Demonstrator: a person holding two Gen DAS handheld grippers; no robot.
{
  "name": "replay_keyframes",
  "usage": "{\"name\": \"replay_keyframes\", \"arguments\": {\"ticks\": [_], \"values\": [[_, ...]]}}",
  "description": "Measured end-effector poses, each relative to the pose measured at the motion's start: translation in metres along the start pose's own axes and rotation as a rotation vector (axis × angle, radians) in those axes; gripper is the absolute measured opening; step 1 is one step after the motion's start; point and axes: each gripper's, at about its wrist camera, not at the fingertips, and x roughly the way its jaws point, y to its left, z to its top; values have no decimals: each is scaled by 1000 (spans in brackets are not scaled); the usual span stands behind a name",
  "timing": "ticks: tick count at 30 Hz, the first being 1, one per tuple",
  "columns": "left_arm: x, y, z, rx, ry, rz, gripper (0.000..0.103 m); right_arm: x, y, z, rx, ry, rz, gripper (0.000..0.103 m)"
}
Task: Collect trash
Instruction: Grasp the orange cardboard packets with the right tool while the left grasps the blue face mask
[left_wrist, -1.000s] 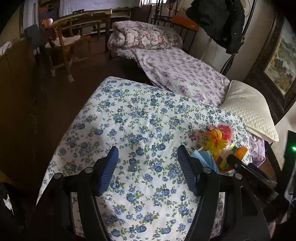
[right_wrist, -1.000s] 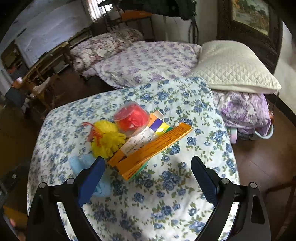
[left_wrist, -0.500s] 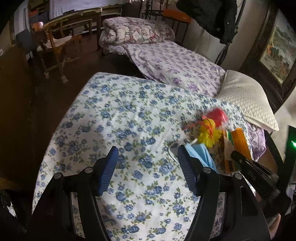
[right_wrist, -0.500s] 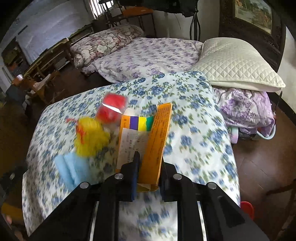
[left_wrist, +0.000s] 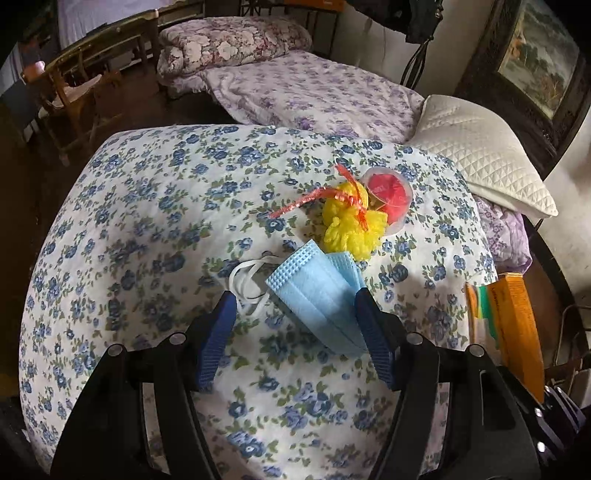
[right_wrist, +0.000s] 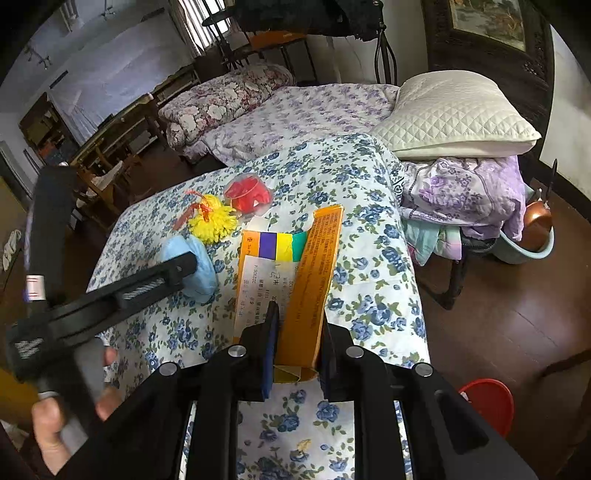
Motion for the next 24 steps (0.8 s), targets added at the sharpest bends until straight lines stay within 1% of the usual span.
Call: {"name": "replay_keyframes", "arguments": {"ticks": [4, 5, 6, 7, 8, 9, 10, 12, 14, 15, 16, 17, 18, 19, 21, 24], "values": [[3, -1, 0, 5, -2, -27, 63, -1, -1, 1, 4, -4, 14, 19], [5, -2, 0, 2, 2, -41, 60, -1, -2, 1, 6, -6, 16, 20], [7, -3, 0, 2, 7, -58, 52, -2, -3, 1, 9, -8, 18, 20], [9, -6, 1, 3, 8, -89, 47, -2, -3, 2, 12, -10, 19, 20], [10, -8, 1, 7, 7, -102, 44, -3, -4, 1, 15, -12, 19, 20], [11, -10, 0, 13, 7, -115, 38, -2, -6, 2, 18, -11, 18, 20], [12, -13, 0, 20, 3, -125, 36, 0, -7, 2, 21, -4, 18, 20], [14, -18, -2, 26, -3, -142, 36, 5, -8, 1, 17, 23, 24, 21], [15, -22, -3, 41, -13, -140, 35, 15, -7, -4, 11, 78, 34, 22], [15, -23, -4, 46, -16, -142, 34, 18, -6, -5, 11, 90, 36, 22], [15, -23, -4, 44, -16, -159, 26, 21, -5, -7, 4, 101, 34, 23], [15, -23, -3, 41, -20, -164, 25, 23, -3, -8, -5, 109, 32, 23], [13, -24, -4, 46, -33, -165, 19, 26, -1, -10, -18, 117, 34, 22], [11, -26, -5, 57, -45, -165, 15, 27, 1, -11, -32, 114, 29, 20], [7, -27, -6, 68, -54, -168, 13, 27, 3, -13, -48, 101, 24, 18], [-3, -23, -8, 71, -73, -174, 12, 20, -2, -12, -20, 72, 41, 17]]}}
